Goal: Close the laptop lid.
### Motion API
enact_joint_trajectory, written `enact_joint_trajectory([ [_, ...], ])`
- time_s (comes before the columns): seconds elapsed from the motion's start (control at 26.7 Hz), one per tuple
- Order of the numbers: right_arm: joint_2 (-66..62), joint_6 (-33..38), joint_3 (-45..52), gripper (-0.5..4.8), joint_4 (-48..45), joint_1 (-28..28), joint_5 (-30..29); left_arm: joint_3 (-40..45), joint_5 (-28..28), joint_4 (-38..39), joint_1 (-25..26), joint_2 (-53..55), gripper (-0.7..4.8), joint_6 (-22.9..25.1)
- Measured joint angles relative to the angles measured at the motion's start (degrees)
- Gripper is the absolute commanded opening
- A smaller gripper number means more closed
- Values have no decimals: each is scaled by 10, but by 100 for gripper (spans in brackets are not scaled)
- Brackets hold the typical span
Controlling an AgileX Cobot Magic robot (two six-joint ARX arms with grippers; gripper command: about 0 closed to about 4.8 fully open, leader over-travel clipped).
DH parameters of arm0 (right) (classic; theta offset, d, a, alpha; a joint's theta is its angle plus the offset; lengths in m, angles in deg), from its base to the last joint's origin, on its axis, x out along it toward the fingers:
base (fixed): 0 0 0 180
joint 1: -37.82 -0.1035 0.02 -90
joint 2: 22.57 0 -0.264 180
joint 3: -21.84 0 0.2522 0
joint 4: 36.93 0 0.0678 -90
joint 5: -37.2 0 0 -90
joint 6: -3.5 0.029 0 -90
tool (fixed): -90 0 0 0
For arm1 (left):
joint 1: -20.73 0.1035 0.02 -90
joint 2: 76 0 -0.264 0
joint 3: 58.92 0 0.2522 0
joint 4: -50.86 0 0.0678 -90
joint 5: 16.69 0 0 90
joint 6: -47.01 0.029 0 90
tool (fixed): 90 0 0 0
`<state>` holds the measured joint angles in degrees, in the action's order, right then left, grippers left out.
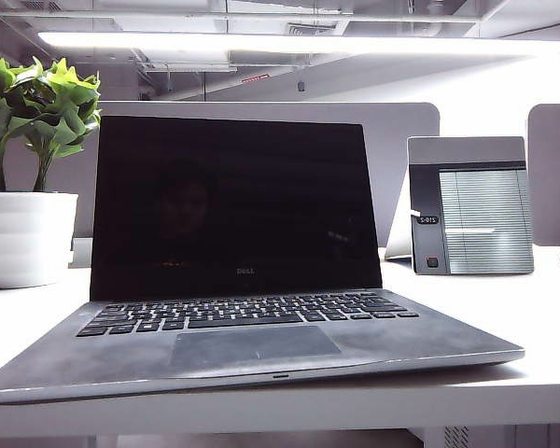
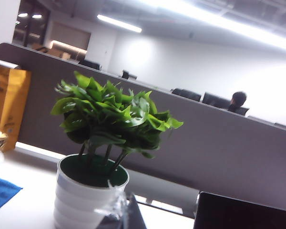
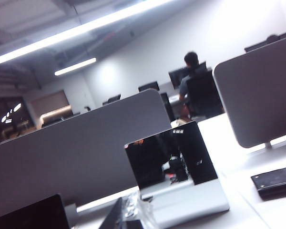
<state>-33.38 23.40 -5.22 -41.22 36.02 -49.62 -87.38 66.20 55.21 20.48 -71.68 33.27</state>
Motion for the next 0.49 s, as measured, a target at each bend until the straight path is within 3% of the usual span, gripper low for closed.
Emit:
enact_joint_trajectory([
  [0.26, -310, -12, -185, -1, -26, 0, -30, -99, 23, -29, 0, 179, -5, 12],
  [0.34, -417, -18, -242, -1, -51, 0, -80, -138, 51, -35, 0, 258, -5, 15],
  [0.49, -595, -20, -359, -1, -60, 0, -235, -205, 122, -101, 0, 438, -5, 41],
])
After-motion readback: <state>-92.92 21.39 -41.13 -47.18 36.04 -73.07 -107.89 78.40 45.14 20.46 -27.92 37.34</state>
